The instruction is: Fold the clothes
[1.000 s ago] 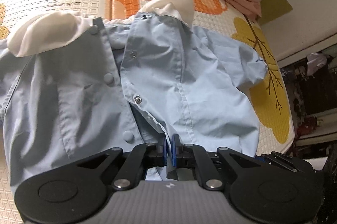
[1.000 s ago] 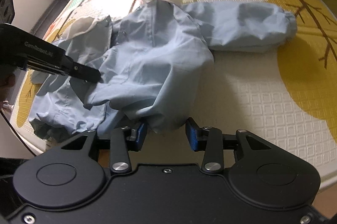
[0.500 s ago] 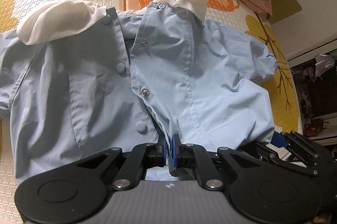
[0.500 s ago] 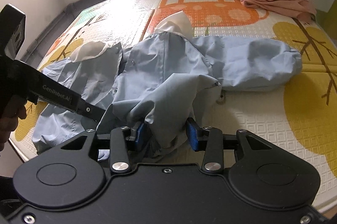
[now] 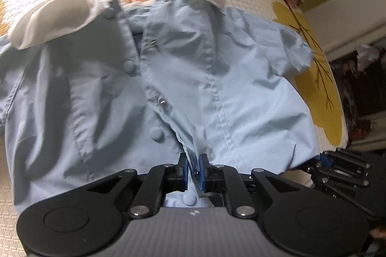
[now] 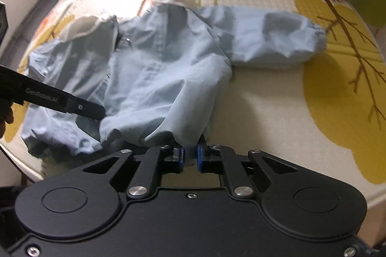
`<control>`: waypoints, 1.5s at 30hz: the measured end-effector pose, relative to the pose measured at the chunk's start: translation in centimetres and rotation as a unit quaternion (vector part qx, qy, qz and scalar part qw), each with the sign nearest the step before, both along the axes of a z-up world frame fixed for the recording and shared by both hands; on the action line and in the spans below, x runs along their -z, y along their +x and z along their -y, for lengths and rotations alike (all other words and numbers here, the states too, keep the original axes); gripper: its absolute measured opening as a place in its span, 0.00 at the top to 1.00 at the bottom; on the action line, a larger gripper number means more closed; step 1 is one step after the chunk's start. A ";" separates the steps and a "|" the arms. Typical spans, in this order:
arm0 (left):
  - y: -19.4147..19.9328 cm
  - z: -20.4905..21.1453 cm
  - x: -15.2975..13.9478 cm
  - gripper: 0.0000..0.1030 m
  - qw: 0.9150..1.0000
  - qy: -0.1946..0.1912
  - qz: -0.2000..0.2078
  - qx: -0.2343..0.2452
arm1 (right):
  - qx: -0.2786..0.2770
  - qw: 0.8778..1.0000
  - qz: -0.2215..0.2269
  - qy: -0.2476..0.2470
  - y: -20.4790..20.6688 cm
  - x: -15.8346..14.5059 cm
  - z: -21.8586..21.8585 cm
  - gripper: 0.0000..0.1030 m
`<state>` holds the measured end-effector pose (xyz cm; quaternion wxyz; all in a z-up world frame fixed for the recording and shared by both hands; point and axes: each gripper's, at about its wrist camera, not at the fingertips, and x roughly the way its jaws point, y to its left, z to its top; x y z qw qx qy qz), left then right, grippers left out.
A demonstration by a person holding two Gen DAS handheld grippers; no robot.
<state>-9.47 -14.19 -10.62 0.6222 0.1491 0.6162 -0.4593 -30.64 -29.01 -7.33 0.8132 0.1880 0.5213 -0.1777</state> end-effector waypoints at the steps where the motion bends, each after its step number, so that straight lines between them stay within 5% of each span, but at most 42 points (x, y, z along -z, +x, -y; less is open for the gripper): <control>1: -0.3 0.1 0.0 0.88 1.000 0.003 0.003 0.010 | 0.003 1.000 -0.011 0.001 -0.2 -0.1 0.1 0.92; 7: -1.8 0.9 0.8 0.87 0.998 0.024 0.014 0.061 | 0.000 0.998 -0.066 -0.004 0.0 0.3 -0.2 0.93; 16: -0.9 0.8 3.4 0.80 0.996 0.054 -0.003 0.070 | 0.045 0.990 -0.126 0.042 -0.3 4.5 1.4 0.93; 20: 0.1 0.6 3.2 0.77 0.996 0.054 -0.006 0.071 | 0.051 0.989 -0.125 0.055 -0.2 4.4 2.0 0.90; 24: 0.6 0.2 2.4 0.73 0.995 0.048 0.000 0.086 | 0.064 0.990 -0.108 0.067 -0.7 3.5 3.0 0.65; 39: 2.7 -1.7 -3.2 0.59 0.997 -0.009 0.038 0.070 | -0.052 0.997 -0.040 0.027 1.1 -6.8 2.0 0.62; 45: 3.6 -0.7 -2.7 0.56 0.998 -0.013 0.037 0.047 | -0.072 0.997 -0.017 0.021 3.7 -6.5 1.5 0.61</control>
